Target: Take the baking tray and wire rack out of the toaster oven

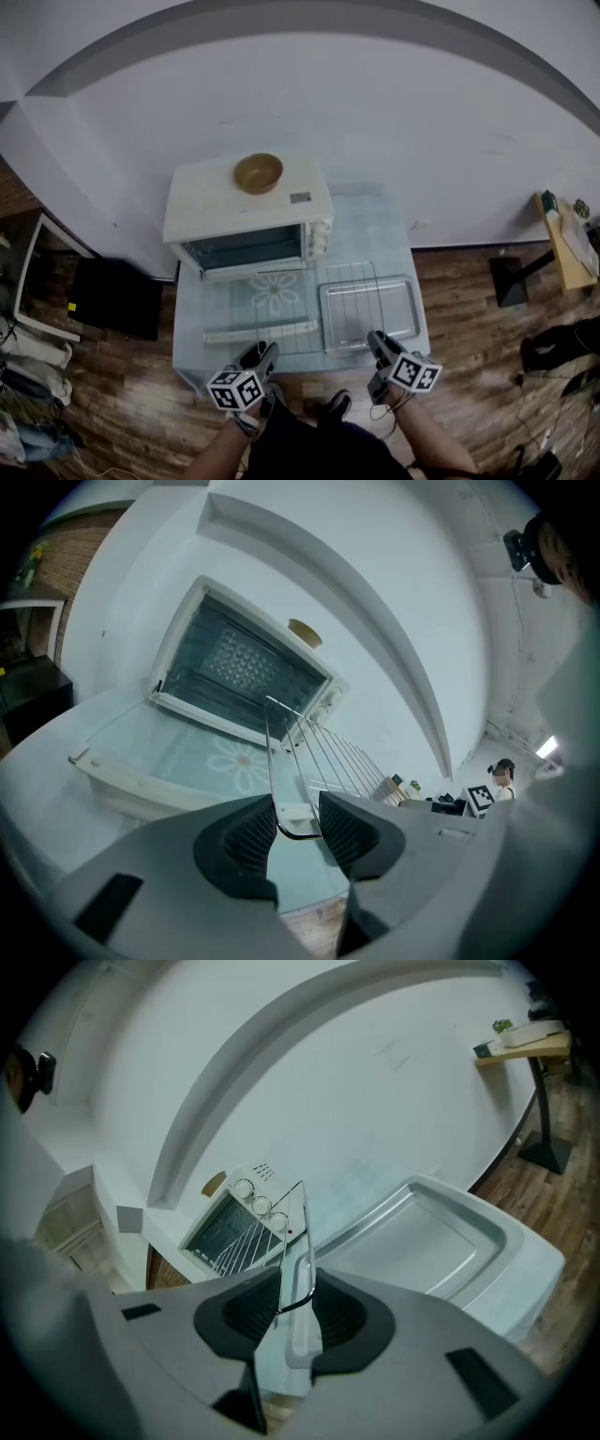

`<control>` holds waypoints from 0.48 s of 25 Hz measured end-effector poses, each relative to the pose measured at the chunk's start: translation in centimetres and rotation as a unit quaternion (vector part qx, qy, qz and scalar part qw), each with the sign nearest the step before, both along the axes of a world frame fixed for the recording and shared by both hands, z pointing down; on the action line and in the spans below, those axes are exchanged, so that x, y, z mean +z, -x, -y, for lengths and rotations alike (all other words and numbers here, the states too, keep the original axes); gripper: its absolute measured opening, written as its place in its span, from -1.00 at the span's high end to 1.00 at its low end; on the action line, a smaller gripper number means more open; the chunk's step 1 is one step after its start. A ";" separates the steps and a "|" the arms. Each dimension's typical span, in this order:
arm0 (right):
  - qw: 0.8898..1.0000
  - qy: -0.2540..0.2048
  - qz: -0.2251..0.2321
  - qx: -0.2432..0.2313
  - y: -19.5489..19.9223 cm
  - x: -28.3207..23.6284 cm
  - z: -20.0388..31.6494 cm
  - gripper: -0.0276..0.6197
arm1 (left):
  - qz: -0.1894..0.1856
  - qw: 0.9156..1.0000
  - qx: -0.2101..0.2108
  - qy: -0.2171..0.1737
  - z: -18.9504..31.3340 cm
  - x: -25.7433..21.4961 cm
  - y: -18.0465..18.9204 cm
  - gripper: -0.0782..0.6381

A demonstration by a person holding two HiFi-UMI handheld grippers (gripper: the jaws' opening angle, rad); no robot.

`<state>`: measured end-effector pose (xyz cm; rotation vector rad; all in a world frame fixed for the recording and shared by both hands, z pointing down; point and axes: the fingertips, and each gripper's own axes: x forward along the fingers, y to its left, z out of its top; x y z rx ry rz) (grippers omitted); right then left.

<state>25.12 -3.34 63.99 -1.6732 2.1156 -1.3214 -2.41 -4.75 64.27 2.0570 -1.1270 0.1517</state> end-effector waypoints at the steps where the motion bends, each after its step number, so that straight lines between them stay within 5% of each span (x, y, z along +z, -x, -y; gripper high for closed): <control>1: 1.000 0.002 -0.002 0.005 -0.9 0.2 -0.3 0.57 | 0.001 1.000 0.003 0.002 -0.1 0.2 -0.8 0.39; 12: 0.998 0.025 -0.029 0.047 -10.3 1.9 -3.3 0.56 | 0.015 0.999 0.029 0.012 -1.9 2.5 -10.3 0.38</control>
